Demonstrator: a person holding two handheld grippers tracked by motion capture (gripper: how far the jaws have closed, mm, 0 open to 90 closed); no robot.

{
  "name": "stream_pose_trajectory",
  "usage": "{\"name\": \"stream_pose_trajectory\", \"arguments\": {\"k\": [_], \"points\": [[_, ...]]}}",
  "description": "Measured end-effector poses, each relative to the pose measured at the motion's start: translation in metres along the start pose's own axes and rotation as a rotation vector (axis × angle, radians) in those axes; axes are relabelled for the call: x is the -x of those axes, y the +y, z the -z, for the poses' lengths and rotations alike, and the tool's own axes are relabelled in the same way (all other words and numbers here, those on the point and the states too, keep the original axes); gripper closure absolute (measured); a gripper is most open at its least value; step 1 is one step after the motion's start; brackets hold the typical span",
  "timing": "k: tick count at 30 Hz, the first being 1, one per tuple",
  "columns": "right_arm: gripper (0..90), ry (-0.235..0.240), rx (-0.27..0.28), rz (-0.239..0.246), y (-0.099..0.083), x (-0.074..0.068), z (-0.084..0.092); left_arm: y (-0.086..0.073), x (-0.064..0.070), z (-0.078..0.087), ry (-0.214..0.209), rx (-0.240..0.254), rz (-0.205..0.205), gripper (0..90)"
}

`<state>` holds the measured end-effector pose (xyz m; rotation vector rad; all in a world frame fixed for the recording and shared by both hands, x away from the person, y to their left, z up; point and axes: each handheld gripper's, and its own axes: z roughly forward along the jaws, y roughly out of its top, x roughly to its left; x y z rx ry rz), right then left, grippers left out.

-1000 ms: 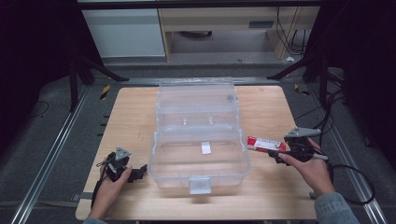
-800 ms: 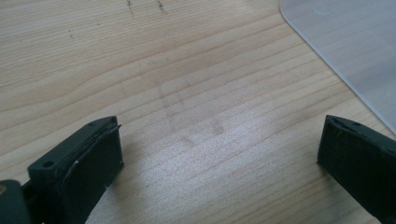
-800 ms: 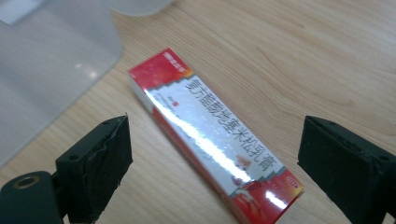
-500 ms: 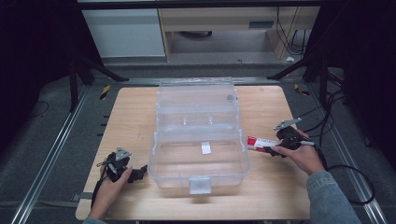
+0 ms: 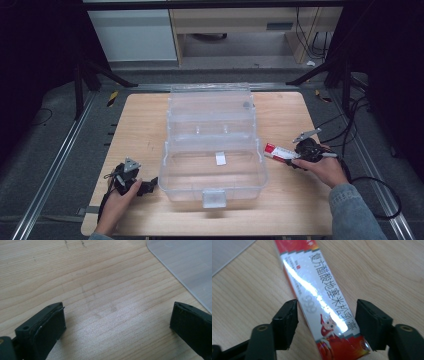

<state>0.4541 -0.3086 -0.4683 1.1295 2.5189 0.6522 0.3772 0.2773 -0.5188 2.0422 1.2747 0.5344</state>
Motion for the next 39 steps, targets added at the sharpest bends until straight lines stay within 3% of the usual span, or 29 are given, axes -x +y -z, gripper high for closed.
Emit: {"name": "stream_pose_trajectory", "arguments": {"k": [4, 12, 18, 25, 34, 39], "points": [[50.0, -0.025, -0.021, -0.03, -0.007, -0.006, 0.009, 0.0, 0.0, 0.0, 0.0, 0.001, 0.0, 0.0], [49.8, -0.051, -0.039, -0.085, -0.017, -0.019, 0.017, 0.0, 0.001, 0.0, -0.001, 0.001, 0.001, 0.0], [42.2, -0.063, -0.082, -0.078, -0.018, -0.032, 0.022, 0.0, 0.002, 0.0, 0.0, 0.0, 0.002, 0.0], [37.9, -0.027, -0.156, -0.082, -0.014, -0.031, 0.022, 0.0, 0.002, 0.0, -0.002, 0.0, 0.0, 0.0], [46.6, 0.003, -0.217, -0.086, -0.01, -0.024, 0.018, 0.0, 0.002, -0.001, -0.004, 0.002, -0.001, 0.0], [47.1, 0.009, -0.231, -0.079, -0.009, -0.022, 0.018, 0.0, 0.002, -0.001, -0.005, 0.002, -0.002, 0.0]]}}
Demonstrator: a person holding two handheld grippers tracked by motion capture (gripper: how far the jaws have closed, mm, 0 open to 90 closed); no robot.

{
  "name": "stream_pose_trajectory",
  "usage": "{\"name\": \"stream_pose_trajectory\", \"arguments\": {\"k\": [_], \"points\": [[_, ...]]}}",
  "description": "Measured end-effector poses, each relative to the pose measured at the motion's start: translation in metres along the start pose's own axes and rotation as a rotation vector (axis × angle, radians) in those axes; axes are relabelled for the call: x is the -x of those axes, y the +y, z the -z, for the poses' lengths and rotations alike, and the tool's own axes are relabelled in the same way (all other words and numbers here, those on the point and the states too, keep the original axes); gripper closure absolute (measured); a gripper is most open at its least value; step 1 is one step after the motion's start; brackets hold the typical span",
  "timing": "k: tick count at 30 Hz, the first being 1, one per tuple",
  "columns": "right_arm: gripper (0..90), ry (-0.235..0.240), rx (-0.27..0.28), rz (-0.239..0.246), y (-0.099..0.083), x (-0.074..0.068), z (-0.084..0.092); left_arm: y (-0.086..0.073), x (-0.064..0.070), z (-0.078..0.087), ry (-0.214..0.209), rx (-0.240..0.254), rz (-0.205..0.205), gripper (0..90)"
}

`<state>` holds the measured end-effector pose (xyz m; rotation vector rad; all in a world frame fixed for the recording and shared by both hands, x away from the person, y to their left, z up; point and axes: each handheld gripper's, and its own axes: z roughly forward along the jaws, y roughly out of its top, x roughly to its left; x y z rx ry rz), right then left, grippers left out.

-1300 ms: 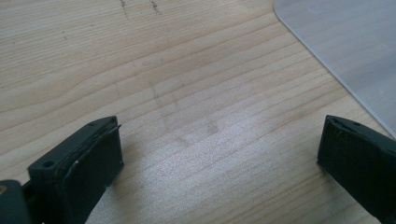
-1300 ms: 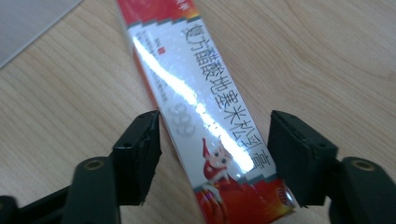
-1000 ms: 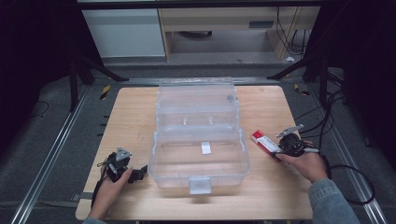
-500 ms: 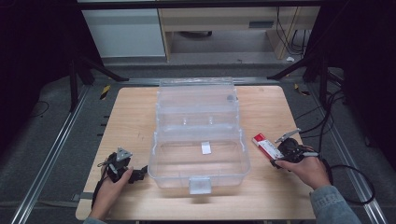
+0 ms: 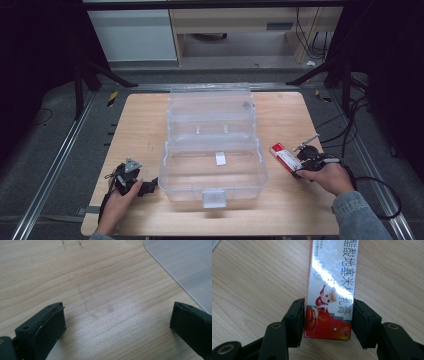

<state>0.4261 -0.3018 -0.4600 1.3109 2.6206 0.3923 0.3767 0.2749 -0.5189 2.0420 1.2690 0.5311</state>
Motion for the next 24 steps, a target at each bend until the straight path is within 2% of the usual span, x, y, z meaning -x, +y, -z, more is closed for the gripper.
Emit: {"name": "stream_pose_trajectory", "arguments": {"k": [8, 13, 20, 24], "points": [[47.0, 0.005, -0.036, -0.001, 0.002, 0.0, -0.003, 0.0, 0.0, 0.0, 0.0, 0.0, -0.001, 0.0], [50.4, 0.01, -0.041, -0.001, 0.004, 0.0, -0.003, 0.0, 0.0, 0.0, -0.001, 0.0, -0.002, 0.0], [51.3, 0.018, -0.003, 0.016, 0.001, -0.001, 0.007, 0.0, 0.0, 0.0, -0.001, 0.0, -0.004, 0.0], [51.4, 0.017, 0.017, 0.022, -0.002, 0.0, 0.02, 0.0, 0.0, 0.0, -0.001, -0.002, -0.003, 0.0]]}}
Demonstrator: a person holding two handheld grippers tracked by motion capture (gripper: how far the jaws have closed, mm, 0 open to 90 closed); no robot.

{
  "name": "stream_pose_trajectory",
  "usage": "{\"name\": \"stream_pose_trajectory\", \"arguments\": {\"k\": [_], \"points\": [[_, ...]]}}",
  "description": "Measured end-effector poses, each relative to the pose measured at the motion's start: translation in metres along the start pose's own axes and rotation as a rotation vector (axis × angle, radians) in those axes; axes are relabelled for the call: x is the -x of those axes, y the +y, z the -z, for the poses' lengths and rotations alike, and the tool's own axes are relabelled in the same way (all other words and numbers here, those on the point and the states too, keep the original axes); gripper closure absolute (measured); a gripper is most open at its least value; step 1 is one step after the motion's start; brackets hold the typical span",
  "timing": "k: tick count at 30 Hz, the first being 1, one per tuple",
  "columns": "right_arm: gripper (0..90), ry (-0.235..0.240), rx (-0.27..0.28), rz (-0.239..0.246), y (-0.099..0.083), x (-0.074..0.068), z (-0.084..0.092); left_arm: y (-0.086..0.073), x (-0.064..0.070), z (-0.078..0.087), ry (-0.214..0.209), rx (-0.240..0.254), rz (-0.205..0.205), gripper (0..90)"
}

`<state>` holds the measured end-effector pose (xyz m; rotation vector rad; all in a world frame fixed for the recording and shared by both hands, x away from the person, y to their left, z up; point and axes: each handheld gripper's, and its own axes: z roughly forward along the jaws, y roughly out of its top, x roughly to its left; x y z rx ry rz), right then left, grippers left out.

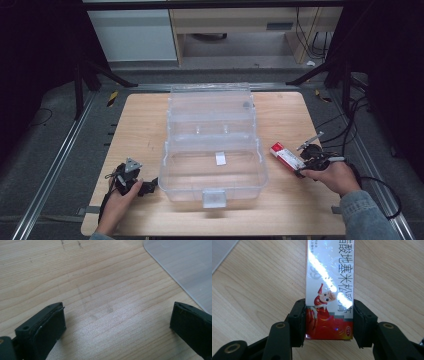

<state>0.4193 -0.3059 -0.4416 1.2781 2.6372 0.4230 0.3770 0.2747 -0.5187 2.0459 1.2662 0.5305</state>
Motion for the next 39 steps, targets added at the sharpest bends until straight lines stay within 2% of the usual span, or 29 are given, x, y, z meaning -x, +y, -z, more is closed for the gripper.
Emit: {"name": "stream_pose_trajectory", "arguments": {"k": [5, 9, 22, 31, 32, 34, 39], "points": [[51.5, -0.003, 0.027, 0.002, 0.0, 0.001, 0.012, 0.0, 0.0, 0.0, 0.0, 0.0, 0.0, 0.0], [51.5, 0.005, 0.038, 0.021, 0.001, 0.0, 0.024, 0.0, 0.0, 0.0, -0.001, 0.0, -0.002, 0.0], [51.6, 0.011, 0.128, 0.07, 0.008, -0.003, 0.064, 0.0, 0.0, 0.0, -0.001, 0.0, -0.002, 0.0], [51.6, 0.012, 0.178, 0.119, 0.018, -0.014, 0.095, 0.0, 0.0, 0.0, -0.003, 0.0, -0.003, 0.0], [51.8, -0.014, 0.188, 0.128, 0.021, -0.016, 0.103, 0.0, 0.0, 0.0, -0.003, 0.0, -0.003, 0.0], [51.7, -0.029, 0.19, 0.129, 0.023, -0.017, 0.107, 0.0, 0.0, 0.0, -0.003, 0.0, -0.004, 0.0], [51.8, -0.009, 0.205, 0.148, 0.031, -0.022, 0.115, 0.0, 0.0, 0.0, -0.007, 0.001, -0.009, 0.0]]}}
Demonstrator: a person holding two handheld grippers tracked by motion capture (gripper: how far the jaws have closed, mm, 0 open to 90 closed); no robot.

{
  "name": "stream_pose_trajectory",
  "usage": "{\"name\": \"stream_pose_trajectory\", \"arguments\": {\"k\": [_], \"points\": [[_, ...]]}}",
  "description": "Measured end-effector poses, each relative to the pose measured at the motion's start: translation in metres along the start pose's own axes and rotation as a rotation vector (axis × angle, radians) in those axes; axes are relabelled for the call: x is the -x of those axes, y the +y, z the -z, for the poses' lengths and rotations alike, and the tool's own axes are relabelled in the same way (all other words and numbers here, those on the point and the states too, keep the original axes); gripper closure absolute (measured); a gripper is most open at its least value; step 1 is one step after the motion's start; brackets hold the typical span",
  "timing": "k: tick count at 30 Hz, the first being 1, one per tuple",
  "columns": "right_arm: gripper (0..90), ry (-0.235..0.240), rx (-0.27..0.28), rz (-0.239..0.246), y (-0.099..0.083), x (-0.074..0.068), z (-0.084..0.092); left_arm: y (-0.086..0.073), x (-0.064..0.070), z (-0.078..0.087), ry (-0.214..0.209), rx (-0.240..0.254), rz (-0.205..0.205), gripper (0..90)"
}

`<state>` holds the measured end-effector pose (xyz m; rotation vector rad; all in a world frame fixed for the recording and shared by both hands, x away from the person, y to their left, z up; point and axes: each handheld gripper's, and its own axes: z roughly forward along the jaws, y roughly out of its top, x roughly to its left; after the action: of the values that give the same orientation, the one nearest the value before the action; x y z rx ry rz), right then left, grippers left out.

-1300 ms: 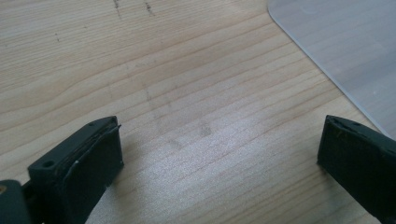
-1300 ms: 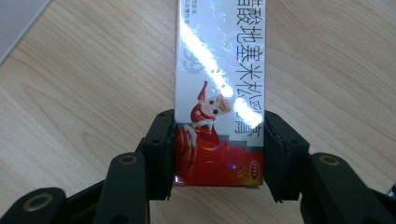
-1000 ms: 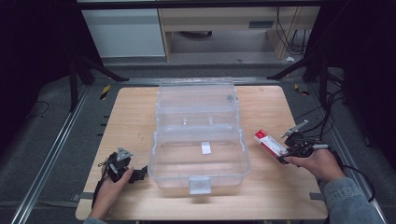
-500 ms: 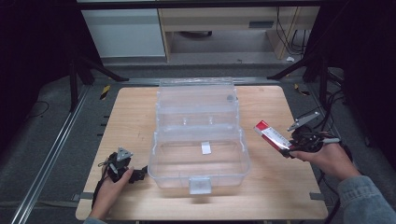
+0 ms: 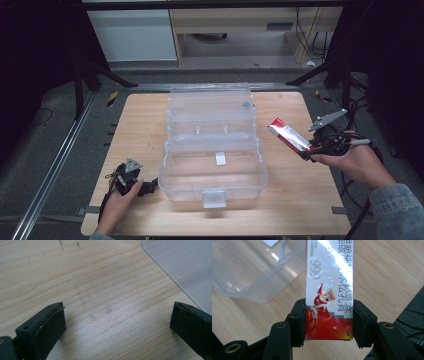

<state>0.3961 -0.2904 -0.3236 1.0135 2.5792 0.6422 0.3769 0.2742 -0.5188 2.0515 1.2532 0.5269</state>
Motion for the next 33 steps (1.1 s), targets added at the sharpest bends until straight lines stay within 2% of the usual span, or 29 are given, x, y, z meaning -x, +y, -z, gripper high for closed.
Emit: {"name": "stream_pose_trajectory", "arguments": {"k": [4, 7, 10, 11, 13, 17, 21, 31, 33], "points": [[51.7, 0.016, 0.015, 0.027, 0.01, -0.005, 0.0, 0.0, 0.0, 0.0, -0.001, 0.0, -0.002, 0.0], [51.8, 0.006, 0.018, 0.049, 0.018, -0.01, 0.0, 0.0, 0.0, 0.0, 0.0, 0.001, -0.004, 0.0], [51.8, 0.026, 0.026, 0.071, 0.028, -0.018, 0.0, 0.0, 0.0, 0.0, -0.001, -0.001, -0.005, 0.0], [51.8, 0.039, 0.032, 0.092, 0.036, -0.024, 0.001, 0.0, 0.0, 0.0, -0.001, 0.002, -0.002, 0.0], [51.8, 0.045, 0.036, 0.101, 0.039, -0.026, 0.001, 0.0, 0.0, 0.0, -0.001, 0.002, -0.002, 0.0], [51.8, 0.074, 0.055, 0.142, 0.059, -0.039, 0.002, 0.0, 0.0, 0.0, -0.001, 0.002, -0.005, 0.0], [51.7, 0.093, 0.055, 0.174, 0.07, -0.047, 0.001, 0.0, 0.0, 0.0, -0.002, 0.002, -0.005, 0.0], [51.7, 0.146, 0.053, 0.276, 0.1, -0.078, -0.015, 0.0, 0.0, 0.0, -0.005, 0.003, -0.007, 0.0], [51.7, 0.153, 0.053, 0.284, 0.102, -0.08, -0.017, 0.0, 0.0, 0.0, -0.006, 0.003, -0.007, 0.0]]}}
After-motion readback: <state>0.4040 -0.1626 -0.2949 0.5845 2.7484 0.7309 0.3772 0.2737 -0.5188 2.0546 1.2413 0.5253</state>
